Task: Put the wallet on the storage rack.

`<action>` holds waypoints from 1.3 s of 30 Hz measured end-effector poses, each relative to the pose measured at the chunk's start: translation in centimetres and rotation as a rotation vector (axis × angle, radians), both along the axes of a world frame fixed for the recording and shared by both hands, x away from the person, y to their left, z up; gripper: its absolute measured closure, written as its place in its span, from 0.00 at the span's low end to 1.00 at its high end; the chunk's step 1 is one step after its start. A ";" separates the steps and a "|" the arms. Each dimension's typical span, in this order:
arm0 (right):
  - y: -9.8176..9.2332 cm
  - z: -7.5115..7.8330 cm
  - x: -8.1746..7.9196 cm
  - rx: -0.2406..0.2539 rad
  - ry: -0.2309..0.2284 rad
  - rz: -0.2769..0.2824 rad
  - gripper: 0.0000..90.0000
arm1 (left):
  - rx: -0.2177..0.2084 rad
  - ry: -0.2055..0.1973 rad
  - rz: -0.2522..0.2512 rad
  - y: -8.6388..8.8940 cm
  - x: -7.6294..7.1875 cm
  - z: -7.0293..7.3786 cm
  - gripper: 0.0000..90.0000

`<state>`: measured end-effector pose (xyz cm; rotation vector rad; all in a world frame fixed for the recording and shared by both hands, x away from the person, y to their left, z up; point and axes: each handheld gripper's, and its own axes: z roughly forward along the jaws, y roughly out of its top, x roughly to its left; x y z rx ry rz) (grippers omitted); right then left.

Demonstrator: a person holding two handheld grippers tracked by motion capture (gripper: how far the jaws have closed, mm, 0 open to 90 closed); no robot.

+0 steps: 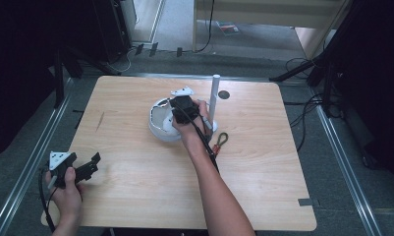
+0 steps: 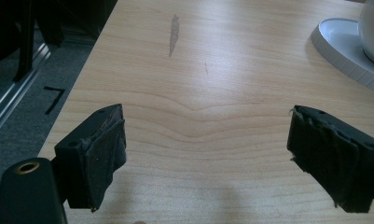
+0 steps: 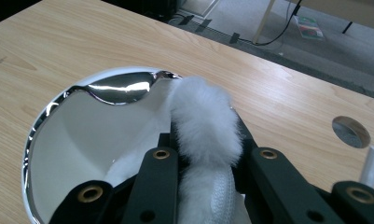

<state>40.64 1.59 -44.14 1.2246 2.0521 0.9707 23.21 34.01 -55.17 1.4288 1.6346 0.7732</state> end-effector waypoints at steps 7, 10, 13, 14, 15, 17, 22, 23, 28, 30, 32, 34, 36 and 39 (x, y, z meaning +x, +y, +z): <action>0.5 -0.7 0.7 0.011 0.015 0.005 0.88 | -0.001 -0.002 0.000 0.0 0.0 0.0 0.14; 0.7 -1.4 1.2 -0.003 0.035 0.002 0.87 | -0.002 -0.001 -0.004 0.1 0.0 0.0 0.14; 0.9 -2.0 1.5 -0.017 0.042 -0.008 0.86 | -0.002 -0.001 -0.004 0.1 0.0 0.0 0.14; 0.8 -2.2 1.6 -0.015 0.042 -0.014 0.86 | -0.001 -0.001 -0.005 0.1 0.0 0.0 0.14; 0.8 -2.2 1.6 -0.015 0.042 -0.014 0.86 | -0.003 -0.001 -0.005 0.1 0.0 0.0 0.14; 0.8 -2.2 1.7 -0.017 0.039 -0.013 0.85 | -0.003 0.003 -0.003 0.1 0.0 0.0 0.14; 0.7 -2.0 1.4 -0.004 0.031 -0.033 0.71 | -0.005 0.003 -0.006 0.1 0.0 0.0 0.14; 0.6 -1.9 1.3 0.001 0.028 -0.042 0.66 | -0.005 0.003 -0.006 0.1 0.0 0.0 0.14; 0.4 -1.3 0.1 0.045 0.032 -0.017 0.52 | -0.006 0.002 -0.008 0.1 0.0 0.0 0.14; 0.4 -1.0 -0.5 0.046 0.025 -0.009 0.50 | -0.006 0.002 -0.007 0.1 0.0 0.0 0.14; 0.1 -0.7 -1.1 0.056 0.012 -0.005 0.48 | -0.007 -0.002 -0.008 0.1 0.0 0.0 0.14; -0.2 -0.4 -1.4 0.074 0.005 0.000 0.47 | -0.008 -0.003 -0.008 0.1 0.0 0.0 0.14; -0.3 -0.2 -1.5 0.085 0.008 0.006 0.45 | -0.008 -0.001 -0.008 0.1 0.0 0.0 0.14; -0.5 0.2 -2.1 0.098 0.009 0.034 0.42 | -0.009 -0.003 -0.009 0.1 0.0 0.0 0.14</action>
